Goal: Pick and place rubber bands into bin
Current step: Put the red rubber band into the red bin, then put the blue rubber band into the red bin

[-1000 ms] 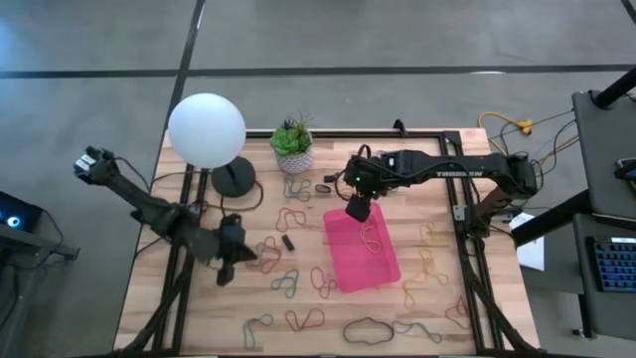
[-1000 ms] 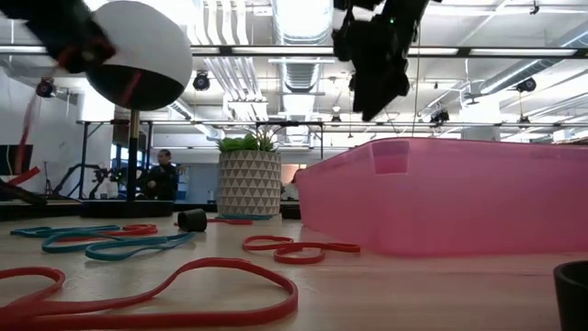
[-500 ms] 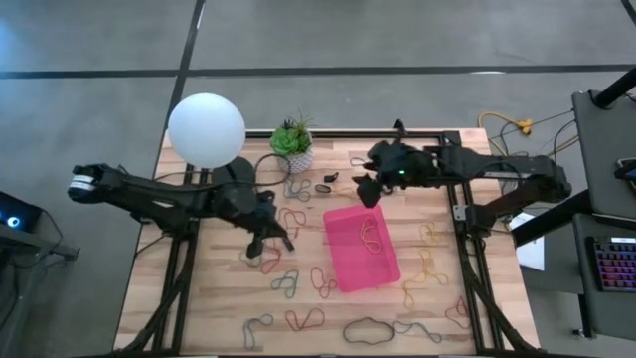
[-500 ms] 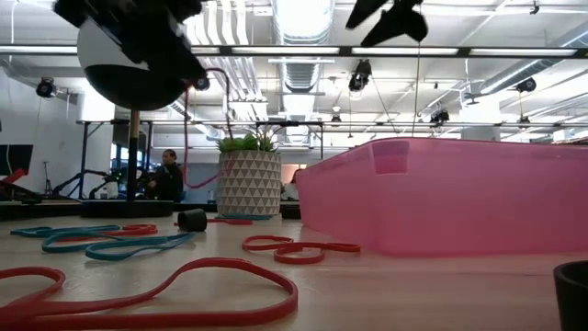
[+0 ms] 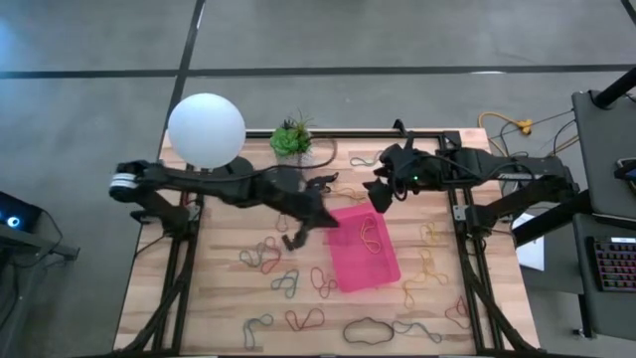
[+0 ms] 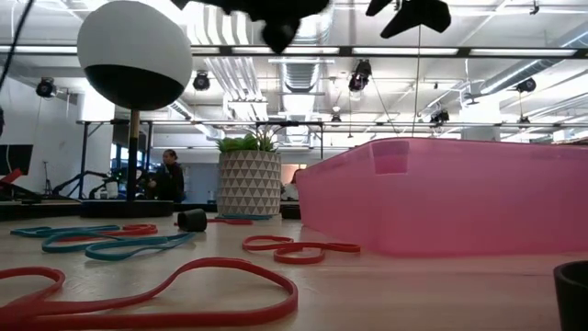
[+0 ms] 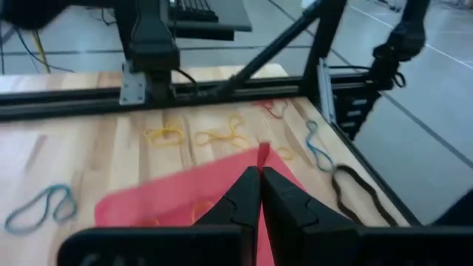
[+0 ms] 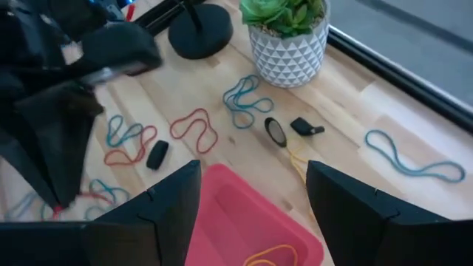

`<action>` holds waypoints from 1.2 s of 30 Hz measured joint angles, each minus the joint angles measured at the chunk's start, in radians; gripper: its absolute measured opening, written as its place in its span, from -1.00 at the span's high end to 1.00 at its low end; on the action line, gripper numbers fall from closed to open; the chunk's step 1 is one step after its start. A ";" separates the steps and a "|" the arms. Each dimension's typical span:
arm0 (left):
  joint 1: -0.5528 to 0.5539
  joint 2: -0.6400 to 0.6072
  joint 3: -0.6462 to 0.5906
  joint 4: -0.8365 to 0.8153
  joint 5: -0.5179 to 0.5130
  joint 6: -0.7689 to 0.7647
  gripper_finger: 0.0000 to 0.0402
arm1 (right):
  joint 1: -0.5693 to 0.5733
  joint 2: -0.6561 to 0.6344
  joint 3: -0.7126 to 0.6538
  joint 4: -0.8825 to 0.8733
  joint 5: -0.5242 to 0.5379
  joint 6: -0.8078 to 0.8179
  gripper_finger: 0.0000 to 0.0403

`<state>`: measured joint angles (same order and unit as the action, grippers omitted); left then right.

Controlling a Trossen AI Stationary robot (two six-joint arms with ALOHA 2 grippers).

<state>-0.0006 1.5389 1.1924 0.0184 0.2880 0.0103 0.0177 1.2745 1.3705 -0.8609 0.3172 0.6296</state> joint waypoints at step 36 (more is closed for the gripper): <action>-0.237 0.046 0.188 -0.840 -0.272 -0.217 0.19 | 0.000 -0.058 -0.156 -0.105 0.073 -0.250 -0.15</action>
<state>-0.2371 1.5852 1.3800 -0.8213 0.0161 -0.2070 0.0174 1.2168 1.2144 -0.9661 0.3902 0.3793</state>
